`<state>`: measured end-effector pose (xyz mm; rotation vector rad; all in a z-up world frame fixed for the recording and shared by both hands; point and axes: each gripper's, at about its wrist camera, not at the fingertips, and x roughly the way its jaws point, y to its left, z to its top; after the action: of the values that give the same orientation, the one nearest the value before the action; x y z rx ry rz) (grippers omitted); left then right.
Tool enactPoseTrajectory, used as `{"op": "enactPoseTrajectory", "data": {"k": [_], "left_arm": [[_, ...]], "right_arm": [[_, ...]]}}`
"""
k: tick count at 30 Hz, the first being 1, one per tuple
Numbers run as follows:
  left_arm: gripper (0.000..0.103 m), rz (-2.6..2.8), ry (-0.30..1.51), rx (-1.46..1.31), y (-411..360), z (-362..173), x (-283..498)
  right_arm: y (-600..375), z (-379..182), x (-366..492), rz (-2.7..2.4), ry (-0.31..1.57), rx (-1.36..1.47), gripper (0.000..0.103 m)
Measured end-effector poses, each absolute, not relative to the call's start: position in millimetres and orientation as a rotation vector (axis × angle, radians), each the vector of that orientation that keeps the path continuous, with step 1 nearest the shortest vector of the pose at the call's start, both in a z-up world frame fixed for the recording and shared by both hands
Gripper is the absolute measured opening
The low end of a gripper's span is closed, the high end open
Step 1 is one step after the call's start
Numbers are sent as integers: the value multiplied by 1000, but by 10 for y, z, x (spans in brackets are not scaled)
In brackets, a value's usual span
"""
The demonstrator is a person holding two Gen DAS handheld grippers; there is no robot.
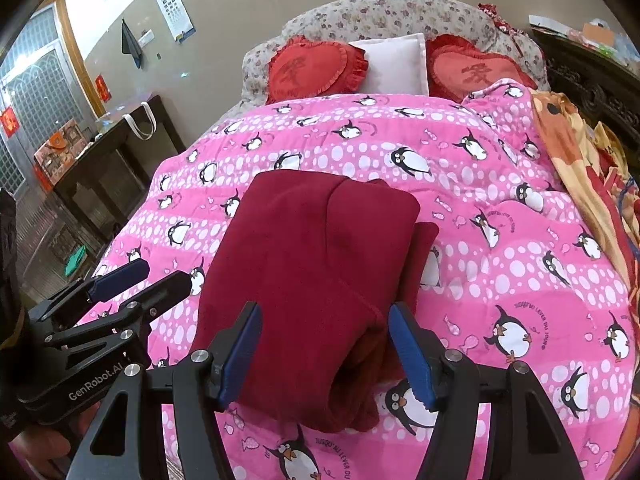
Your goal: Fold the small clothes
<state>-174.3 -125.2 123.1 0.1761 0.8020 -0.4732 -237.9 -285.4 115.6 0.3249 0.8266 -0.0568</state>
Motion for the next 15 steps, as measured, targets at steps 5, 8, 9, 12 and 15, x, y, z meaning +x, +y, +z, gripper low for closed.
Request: {"op": "enactPoseTrajectory", "data": {"k": [5, 8, 9, 12, 15], "left_arm": [[60, -473, 811, 175, -1258, 1192, -1717], [60, -473, 814, 178, -1267, 1176, -1707], [60, -473, 816, 179, -1271, 1169, -1706], [60, -475, 821, 180, -1280, 1149, -1695], [60, -476, 825, 184, -1293, 1131, -1689]], "right_arm": [[-2855, 1123, -2361, -53, 836, 326, 63], [-2858, 1105, -2348, -51, 840, 326, 63], [-2857, 1099, -2345, -51, 842, 327, 63], [-2864, 1074, -2335, -50, 848, 330, 63], [-2868, 1052, -2325, -51, 855, 331, 63]]}}
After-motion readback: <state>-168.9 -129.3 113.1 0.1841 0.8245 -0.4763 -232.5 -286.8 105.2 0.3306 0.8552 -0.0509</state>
